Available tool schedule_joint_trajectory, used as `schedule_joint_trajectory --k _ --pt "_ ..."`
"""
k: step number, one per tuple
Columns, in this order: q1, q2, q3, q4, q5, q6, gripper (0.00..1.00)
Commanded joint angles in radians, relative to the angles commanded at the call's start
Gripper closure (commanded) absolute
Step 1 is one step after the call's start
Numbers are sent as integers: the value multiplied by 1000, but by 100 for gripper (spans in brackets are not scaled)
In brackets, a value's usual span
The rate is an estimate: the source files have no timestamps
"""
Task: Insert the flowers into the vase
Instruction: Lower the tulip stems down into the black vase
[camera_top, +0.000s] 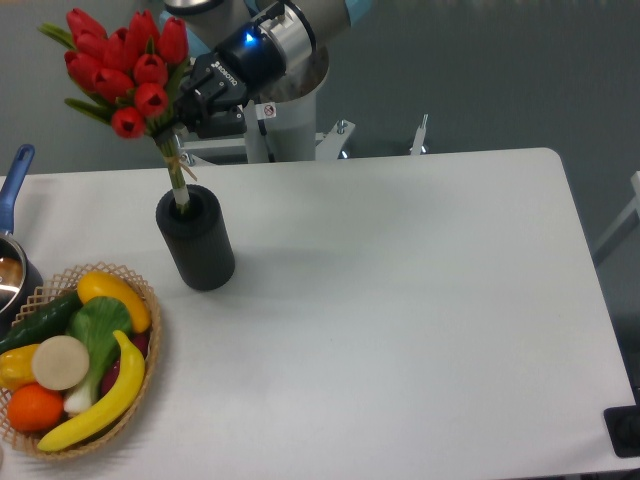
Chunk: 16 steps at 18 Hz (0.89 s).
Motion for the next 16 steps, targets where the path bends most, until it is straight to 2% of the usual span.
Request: schedule_joint_trajectory --k 12,16 --pt "11 -21 -49 -5 0 86 73" --pt "5 -51 -57 -5 2 120 71"
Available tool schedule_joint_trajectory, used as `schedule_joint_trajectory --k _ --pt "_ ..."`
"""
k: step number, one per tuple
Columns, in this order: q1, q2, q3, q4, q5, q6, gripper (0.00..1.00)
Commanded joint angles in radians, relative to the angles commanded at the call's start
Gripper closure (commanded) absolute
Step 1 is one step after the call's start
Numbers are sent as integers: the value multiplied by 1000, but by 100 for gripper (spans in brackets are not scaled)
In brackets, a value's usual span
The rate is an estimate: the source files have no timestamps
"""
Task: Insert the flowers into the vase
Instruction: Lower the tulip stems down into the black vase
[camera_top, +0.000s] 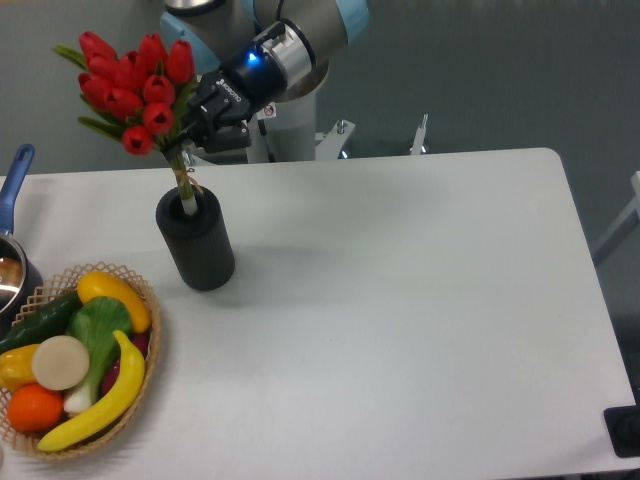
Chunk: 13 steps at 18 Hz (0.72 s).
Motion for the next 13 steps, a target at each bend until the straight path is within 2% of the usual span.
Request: schedule_joint_trajectory --k 9,13 --pt "-3 -40 -37 -2 2 37 61" --pt "-6 -78 -41 -2 2 60 59"
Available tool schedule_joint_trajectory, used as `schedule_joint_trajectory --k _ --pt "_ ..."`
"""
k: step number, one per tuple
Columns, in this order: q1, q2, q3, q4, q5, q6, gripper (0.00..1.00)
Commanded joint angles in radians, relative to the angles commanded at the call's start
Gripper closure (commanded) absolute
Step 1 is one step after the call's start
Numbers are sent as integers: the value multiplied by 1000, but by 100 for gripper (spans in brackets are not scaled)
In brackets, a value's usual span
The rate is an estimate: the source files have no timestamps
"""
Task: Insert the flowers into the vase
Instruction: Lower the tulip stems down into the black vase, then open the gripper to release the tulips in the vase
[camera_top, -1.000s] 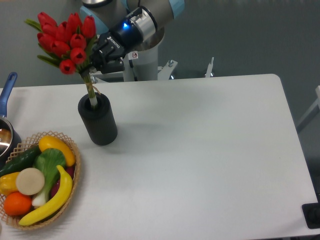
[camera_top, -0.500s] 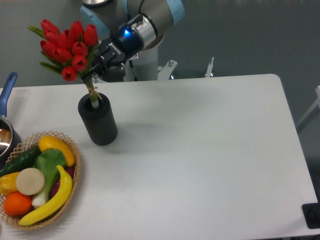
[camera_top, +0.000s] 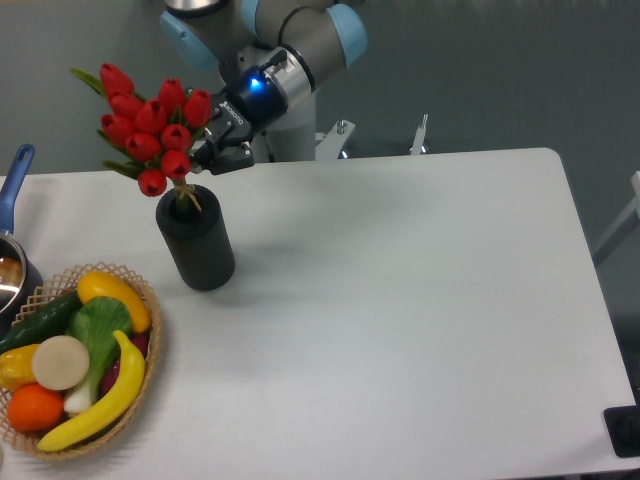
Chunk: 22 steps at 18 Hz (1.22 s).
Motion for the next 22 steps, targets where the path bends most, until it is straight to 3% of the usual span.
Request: schedule_joint_trajectory --k 7,12,15,18,22 --pt "-3 -48 -38 -2 3 124 58" --pt "-3 -55 -51 -2 6 141 54" --pt "-3 -58 -52 -2 6 141 45" --pt "-3 -71 -52 -2 8 141 25" --pt "-3 -71 -60 -2 9 141 20"
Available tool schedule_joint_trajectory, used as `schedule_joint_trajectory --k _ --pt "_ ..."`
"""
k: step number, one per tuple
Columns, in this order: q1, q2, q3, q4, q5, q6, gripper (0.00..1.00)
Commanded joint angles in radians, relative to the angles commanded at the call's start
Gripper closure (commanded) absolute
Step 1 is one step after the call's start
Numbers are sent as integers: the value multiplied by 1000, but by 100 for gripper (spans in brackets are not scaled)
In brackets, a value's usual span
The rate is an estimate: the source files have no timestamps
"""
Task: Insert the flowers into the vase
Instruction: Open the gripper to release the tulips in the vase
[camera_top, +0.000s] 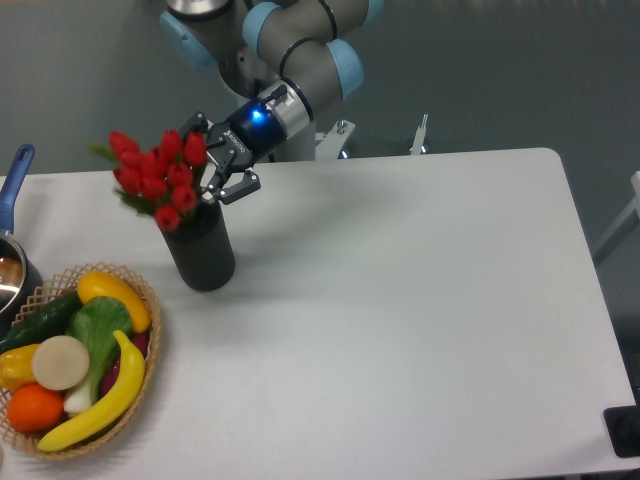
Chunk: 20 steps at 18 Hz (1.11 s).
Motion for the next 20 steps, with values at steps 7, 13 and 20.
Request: schedule_joint_trajectory --k 7,13,20 --pt "0 8 -8 0 2 0 11" --pt "3 9 -12 0 2 0 0" --pt "9 14 -9 0 18 0 0"
